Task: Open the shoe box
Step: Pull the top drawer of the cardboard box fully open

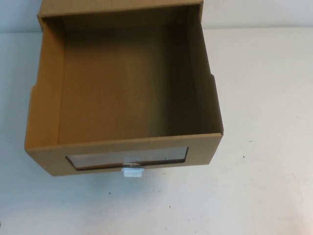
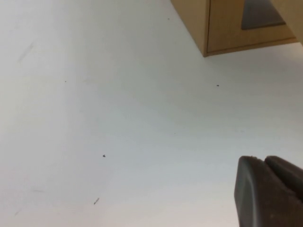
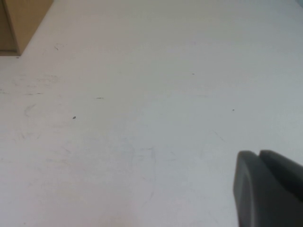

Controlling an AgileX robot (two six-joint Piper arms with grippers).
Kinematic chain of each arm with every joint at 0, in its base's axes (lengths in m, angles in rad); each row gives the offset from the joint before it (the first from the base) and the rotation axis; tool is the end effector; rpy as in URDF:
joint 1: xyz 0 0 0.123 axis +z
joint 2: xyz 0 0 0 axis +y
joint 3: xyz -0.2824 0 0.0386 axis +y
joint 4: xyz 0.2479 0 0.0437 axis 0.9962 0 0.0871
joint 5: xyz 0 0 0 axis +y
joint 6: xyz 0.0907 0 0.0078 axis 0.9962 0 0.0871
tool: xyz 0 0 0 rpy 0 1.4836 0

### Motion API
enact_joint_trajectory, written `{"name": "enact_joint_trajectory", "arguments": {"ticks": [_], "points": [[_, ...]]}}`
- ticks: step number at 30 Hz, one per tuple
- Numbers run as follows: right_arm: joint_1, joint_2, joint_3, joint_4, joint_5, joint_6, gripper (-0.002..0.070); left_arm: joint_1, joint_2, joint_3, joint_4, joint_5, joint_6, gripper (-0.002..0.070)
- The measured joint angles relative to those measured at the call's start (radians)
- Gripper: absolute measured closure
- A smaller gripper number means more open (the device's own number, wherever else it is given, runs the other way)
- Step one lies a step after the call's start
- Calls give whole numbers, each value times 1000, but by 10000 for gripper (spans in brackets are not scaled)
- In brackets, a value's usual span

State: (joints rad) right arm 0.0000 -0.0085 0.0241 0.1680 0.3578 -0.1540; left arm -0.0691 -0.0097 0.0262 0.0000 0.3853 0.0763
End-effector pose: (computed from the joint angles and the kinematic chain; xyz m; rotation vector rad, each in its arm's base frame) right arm 0.0531 0.0054 0.1737 -0.0375 1.8519 0.0567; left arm 0.0522 -0.0036 0.1702 0.1369 1.8804 0.0049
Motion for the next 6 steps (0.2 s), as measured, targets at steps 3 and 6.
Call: {"name": "enact_joint_trajectory", "arguments": {"ticks": [3, 6], "points": [[0, 0, 0, 0, 0, 0, 689, 0, 0, 0, 5, 1, 0, 680], [0, 0, 0, 0, 0, 0, 689, 0, -2, 0, 7, 1, 0, 680]]}}
